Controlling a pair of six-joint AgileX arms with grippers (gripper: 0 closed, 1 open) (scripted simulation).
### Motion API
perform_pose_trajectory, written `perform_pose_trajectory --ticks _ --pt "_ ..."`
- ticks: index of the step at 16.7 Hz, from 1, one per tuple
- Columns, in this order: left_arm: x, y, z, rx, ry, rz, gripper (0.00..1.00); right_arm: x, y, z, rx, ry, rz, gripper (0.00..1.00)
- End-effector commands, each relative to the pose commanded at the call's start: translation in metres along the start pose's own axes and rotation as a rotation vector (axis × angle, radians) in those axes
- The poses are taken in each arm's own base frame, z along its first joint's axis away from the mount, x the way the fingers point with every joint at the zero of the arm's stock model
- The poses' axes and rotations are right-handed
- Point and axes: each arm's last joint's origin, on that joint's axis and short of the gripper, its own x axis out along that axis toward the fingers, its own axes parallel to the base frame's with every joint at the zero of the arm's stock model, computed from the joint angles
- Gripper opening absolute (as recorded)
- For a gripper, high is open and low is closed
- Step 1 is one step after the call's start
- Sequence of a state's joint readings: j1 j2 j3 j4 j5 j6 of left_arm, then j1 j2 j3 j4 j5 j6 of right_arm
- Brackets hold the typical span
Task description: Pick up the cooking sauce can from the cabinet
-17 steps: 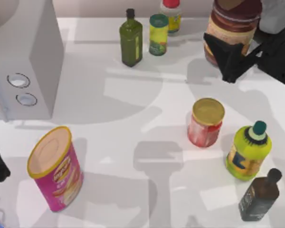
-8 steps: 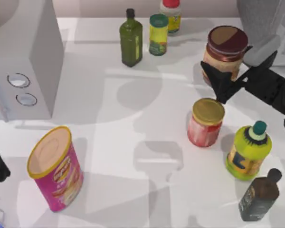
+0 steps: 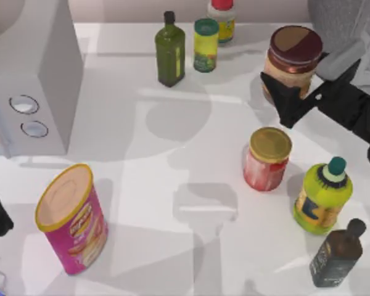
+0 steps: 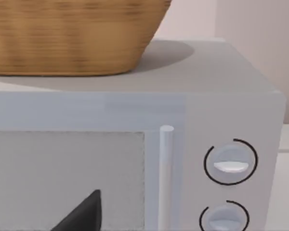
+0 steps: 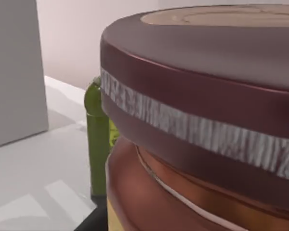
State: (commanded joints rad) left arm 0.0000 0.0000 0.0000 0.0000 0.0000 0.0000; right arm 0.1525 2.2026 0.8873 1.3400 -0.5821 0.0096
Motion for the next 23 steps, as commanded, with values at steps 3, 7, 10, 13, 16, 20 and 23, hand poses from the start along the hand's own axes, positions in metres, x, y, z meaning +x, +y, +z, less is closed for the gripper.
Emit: perform_pose_trajectory --ticks 3,7,10,13,16,20,23 --pt "0.0 0.0 0.0 0.0 0.0 0.0 1.0 0.016 -0.008 0.0 -0.015 -0.021 -0.015 0.0" --pt "0.0 0.0 0.0 0.0 0.0 0.0 1.0 0.041 -0.008 -0.019 -0.002 -0.005 -0.019 0.0" --pt "0.0 0.0 0.0 0.0 0.0 0.0 1.0 0.052 0.003 -0.033 0.013 0.02 0.0 0.0" --pt "0.0 0.0 0.0 0.0 0.0 0.0 1.0 0.053 0.003 -0.033 0.014 0.021 0.002 0.0" --pt "0.0 0.0 0.0 0.0 0.0 0.0 1.0 0.053 0.003 -0.033 0.014 0.021 0.002 0.15" --pt "0.0 0.0 0.0 0.0 0.0 0.0 1.0 0.053 0.003 -0.033 0.014 0.021 0.002 0.45" --pt "0.0 0.0 0.0 0.0 0.0 0.0 1.0 0.053 0.003 -0.033 0.014 0.021 0.002 0.68"
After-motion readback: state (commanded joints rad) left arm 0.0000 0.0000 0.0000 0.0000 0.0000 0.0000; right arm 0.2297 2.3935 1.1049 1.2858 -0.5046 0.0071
